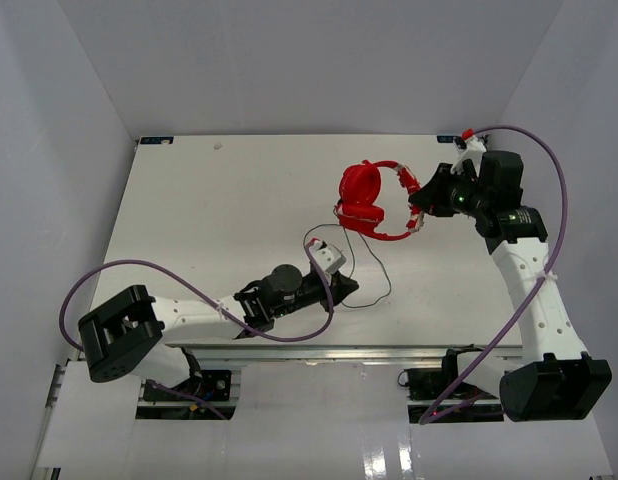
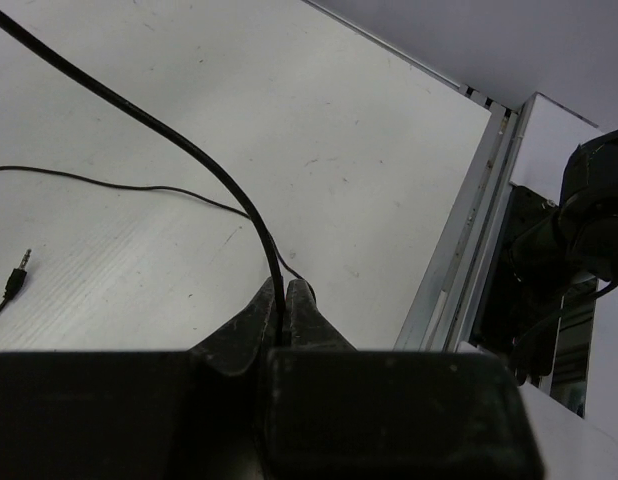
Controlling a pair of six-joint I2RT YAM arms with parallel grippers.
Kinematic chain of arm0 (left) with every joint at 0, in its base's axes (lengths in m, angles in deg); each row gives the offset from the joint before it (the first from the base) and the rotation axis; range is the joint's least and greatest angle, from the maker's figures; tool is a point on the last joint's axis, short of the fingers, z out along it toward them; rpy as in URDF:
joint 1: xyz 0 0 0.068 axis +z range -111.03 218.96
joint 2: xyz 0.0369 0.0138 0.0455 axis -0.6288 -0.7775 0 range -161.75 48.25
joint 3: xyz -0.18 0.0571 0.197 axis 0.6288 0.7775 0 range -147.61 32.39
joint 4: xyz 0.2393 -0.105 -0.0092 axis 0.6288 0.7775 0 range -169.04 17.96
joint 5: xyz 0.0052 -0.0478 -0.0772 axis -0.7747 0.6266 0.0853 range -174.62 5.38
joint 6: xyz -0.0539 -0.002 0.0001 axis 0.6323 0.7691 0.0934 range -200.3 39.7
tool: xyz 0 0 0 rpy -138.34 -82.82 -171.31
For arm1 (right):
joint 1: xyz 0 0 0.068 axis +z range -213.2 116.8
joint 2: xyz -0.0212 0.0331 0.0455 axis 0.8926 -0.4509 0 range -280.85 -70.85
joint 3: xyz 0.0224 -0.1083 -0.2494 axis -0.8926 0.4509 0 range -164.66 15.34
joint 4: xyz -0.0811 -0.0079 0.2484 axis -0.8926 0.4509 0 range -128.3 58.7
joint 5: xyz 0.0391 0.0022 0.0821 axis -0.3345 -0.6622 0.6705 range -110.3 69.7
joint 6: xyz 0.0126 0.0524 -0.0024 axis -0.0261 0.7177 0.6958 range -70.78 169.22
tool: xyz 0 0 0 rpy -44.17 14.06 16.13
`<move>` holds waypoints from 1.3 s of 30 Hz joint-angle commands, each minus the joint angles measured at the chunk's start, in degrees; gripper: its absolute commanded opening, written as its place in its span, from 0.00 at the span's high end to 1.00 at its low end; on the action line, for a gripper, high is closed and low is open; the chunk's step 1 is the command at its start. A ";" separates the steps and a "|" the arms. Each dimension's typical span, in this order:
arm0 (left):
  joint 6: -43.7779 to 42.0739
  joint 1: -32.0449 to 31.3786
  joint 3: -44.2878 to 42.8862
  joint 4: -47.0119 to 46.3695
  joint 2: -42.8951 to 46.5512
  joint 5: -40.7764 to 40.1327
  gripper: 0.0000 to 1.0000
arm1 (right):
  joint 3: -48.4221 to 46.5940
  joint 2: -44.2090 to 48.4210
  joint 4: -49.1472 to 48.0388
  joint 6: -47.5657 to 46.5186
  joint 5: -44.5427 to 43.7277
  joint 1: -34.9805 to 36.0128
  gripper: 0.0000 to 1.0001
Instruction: Wrap the headphones
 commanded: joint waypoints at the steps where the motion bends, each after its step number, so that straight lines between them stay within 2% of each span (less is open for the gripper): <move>1: 2.50 -1.76 -4.34 9.15 2.34 -4.15 1.00 | 2.69 3.22 -10.11 8.66 -11.70 1.92 0.92; 2: 2.53 -1.77 -4.96 9.24 2.35 -4.44 1.00 | 2.75 3.75 -10.20 8.69 -11.87 2.70 0.92; 3: 2.90 -2.21 -6.31 12.28 2.35 -5.33 1.00 | 3.70 4.58 -11.58 7.45 -18.48 4.64 0.92; 9: 3.67 -2.48 -12.59 21.49 2.40 -6.16 1.00 | 9.26 6.06 -16.68 0.97 -35.58 10.21 0.92; 18: 3.75 -2.46 -19.69 34.20 0.89 -5.32 1.00 | 17.09 8.03 -23.50 -7.14 -47.70 15.01 0.92; 22: 0.47 -2.38 -28.55 44.28 -2.80 -3.30 1.00 | 18.24 8.55 -24.55 -11.04 -48.89 17.27 0.92; 31: -11.54 -1.53 -42.70 58.76 -6.81 -4.59 1.00 | 20.64 11.23 -24.63 -17.49 -47.87 19.94 0.92; 39: -16.92 1.00 -49.50 69.52 -6.61 -4.50 1.00 | 20.18 12.42 -20.89 -24.63 -35.05 19.98 0.92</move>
